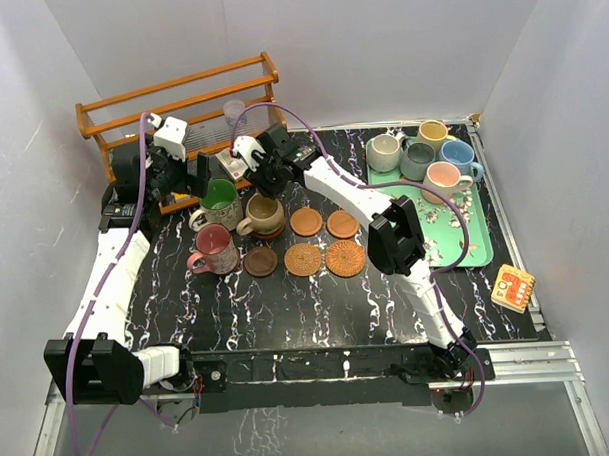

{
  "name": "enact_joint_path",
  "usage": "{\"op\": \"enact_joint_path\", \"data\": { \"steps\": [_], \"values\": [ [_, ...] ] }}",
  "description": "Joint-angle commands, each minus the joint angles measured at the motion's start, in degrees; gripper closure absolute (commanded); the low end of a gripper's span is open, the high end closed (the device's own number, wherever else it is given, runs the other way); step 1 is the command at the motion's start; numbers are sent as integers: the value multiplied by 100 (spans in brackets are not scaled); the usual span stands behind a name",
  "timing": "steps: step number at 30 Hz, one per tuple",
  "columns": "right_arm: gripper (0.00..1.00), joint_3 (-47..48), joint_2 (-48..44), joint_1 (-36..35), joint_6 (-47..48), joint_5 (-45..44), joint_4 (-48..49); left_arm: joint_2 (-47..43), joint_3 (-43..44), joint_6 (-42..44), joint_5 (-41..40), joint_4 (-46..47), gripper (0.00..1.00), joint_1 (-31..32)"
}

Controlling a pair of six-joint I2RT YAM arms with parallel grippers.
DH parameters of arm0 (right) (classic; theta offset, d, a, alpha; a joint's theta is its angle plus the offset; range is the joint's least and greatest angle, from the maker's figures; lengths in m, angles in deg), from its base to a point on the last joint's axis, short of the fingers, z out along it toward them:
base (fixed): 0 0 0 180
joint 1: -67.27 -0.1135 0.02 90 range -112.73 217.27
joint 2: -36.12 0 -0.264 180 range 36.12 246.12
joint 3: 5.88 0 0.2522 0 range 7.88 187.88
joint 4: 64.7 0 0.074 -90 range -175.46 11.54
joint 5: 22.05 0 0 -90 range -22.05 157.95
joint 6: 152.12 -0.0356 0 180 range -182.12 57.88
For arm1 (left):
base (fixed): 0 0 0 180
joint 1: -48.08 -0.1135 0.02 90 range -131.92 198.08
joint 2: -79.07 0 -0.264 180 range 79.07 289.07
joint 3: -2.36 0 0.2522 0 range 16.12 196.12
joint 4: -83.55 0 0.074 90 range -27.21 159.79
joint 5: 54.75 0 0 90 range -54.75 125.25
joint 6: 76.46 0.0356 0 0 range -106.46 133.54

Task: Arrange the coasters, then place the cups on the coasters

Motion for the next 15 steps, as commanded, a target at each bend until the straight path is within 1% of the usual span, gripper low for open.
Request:
{"op": "enact_joint_path", "data": {
  "steps": [1,4,6,11,15],
  "values": [
    [62,251,-212,-18,-3,-166,267,-196,-2,-3,74,119,1,-53],
    [50,32,-576,-10,82,-278,326,-171,16,-34,-23,143,1,-50],
    [45,-162,-816,14,129,-353,397,-160,29,-66,-102,162,1,-50],
    [41,-517,-1418,271,115,-330,434,-156,52,-81,-128,172,1,-50],
    [39,-905,-1902,739,28,-172,437,-164,35,-80,-13,187,1,-48]
  ]
}}
